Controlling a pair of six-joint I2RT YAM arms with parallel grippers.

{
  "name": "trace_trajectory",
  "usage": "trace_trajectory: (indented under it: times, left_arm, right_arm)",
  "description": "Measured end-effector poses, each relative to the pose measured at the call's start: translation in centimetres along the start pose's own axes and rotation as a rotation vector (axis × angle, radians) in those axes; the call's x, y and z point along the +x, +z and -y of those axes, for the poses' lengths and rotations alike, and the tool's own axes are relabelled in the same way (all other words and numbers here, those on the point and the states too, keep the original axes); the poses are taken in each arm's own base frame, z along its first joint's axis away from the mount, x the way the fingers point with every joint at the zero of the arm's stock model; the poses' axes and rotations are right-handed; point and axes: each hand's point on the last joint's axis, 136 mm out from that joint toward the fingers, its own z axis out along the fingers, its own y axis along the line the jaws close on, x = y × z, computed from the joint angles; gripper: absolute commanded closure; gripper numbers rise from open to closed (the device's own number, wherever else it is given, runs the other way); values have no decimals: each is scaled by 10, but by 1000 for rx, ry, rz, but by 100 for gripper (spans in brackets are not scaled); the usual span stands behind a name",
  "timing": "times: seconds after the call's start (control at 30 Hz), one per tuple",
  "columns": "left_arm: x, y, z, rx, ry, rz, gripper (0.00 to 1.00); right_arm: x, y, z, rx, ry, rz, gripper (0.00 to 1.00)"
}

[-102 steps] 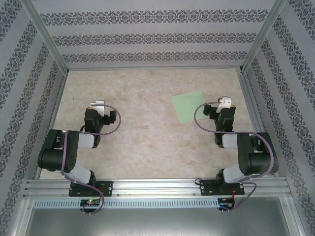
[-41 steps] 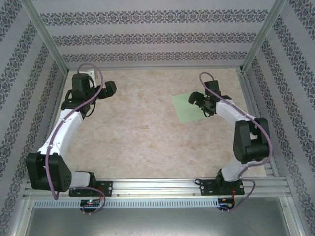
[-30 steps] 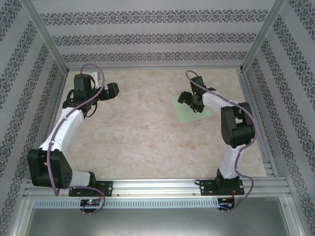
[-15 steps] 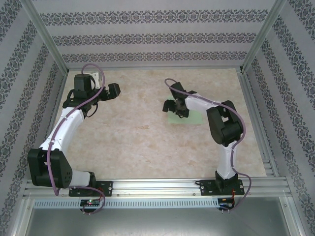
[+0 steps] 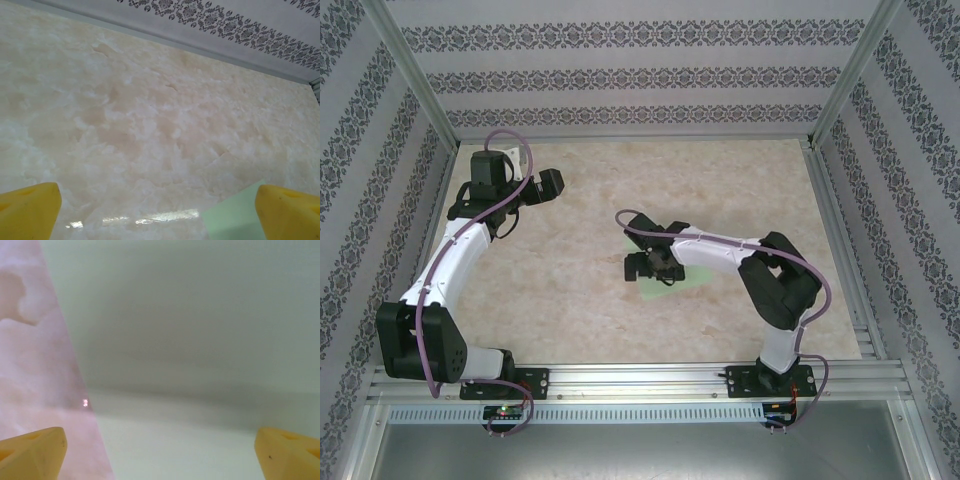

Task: Fold a paper plane with a square sheet of paper (pick it up from the middle)
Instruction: Move the square sheet of paper to the center of the table, then first fold in half a square sheet of paper at the center of the table.

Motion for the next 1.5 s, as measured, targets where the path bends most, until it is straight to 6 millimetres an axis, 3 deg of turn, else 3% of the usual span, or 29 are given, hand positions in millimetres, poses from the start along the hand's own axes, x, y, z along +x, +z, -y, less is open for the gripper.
trace_trajectory:
  times: [0.2,0.37,0.7,1.5]
  left_arm:
    - [1,0,-3,-17,-4,-2,0]
    - [3,0,-5,-24,-7,-11,0]
    - [10,9,-11,-39,-16,-38,0]
    - [26,22,-21,-64,-37,-105,0]
  right_arm:
    - [-47,-38,17,23,-19,101,2]
    - [-67,-37,25,58,-86,89,2]
    - [-57,2,39,111,-147,-73,10]
    - [-42,24,39,108,-163,-168,16]
